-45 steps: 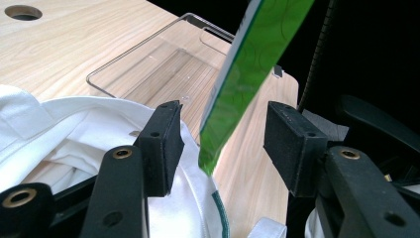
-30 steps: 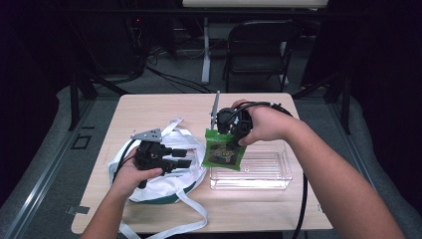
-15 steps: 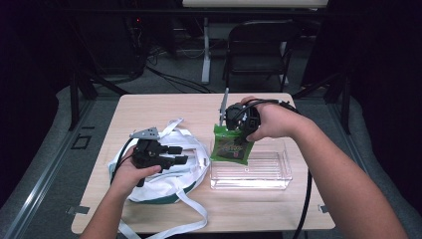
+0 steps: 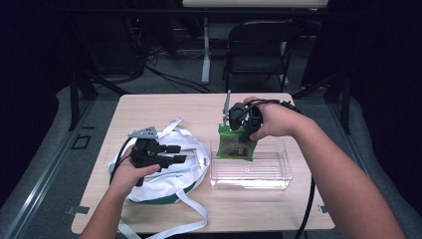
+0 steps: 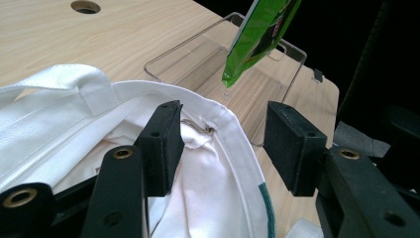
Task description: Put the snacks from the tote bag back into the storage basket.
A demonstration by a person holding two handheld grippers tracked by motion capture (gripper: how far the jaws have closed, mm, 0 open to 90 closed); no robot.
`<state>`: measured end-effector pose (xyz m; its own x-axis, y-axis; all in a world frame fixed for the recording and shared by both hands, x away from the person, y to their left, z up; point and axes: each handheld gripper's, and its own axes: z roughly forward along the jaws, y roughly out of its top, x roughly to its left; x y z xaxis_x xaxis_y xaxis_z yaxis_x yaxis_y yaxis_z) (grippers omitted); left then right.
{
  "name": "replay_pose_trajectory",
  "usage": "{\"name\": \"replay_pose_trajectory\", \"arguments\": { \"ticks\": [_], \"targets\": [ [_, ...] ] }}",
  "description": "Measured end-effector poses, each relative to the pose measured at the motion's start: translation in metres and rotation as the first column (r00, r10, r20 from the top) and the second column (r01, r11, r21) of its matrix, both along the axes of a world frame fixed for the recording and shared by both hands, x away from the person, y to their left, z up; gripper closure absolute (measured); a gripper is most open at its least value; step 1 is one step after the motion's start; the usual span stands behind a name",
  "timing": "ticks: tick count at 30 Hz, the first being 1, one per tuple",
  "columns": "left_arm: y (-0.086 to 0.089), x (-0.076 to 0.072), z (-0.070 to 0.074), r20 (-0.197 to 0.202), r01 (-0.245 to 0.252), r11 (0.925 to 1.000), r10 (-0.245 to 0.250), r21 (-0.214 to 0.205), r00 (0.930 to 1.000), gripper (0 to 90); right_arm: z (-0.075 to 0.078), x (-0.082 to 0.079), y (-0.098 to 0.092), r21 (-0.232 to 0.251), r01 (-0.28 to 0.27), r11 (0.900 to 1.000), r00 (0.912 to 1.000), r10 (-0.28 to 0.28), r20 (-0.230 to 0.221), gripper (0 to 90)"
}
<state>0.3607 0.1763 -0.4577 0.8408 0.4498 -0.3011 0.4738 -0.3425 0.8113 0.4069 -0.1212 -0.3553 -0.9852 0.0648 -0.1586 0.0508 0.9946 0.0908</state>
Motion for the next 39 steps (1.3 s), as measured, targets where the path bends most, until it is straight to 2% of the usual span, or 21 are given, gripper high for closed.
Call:
{"name": "replay_pose_trajectory", "arguments": {
  "ticks": [8,17,20,23,32,39],
  "targets": [
    [0.002,0.0,-0.001,0.002,-0.006,1.0,0.006,-0.002,1.0,49.1,-0.013,0.005,0.0,-0.019,-0.016,0.9997,0.9999,0.016,0.005,75.5],
    [0.005,-0.001,-0.001,-0.002,-0.016,0.9999,0.016,-0.003,0.9999,49.1,-0.023,0.015,-0.002,-0.02,-0.013,0.9997,0.9999,0.014,0.005,75.5],
    [0.006,-0.001,-0.001,0.001,-0.019,0.9998,0.019,0.001,0.9998,49.1,-0.026,0.018,0.0,-0.032,-0.029,0.9991,0.9995,0.03,0.013,75.4],
    [0.007,-0.002,-0.001,0.0,-0.023,0.9997,0.023,-0.002,0.9997,49.1,-0.03,0.021,0.0,-0.013,-0.028,0.9995,0.9995,0.028,0.011,75.5],
    [0.008,-0.002,-0.003,-0.005,-0.031,0.9995,0.031,-0.001,0.9995,49.1,-0.046,0.028,0.0,-0.026,-0.027,0.9993,0.9996,0.027,0.011,75.4],
    [0.01,-0.002,-0.003,-0.007,-0.036,0.9994,0.036,-0.002,0.9993,49.2,-0.05,0.036,0.0,-0.03,-0.032,0.999,0.9991,0.033,0.025,75.4]
  ]
}}
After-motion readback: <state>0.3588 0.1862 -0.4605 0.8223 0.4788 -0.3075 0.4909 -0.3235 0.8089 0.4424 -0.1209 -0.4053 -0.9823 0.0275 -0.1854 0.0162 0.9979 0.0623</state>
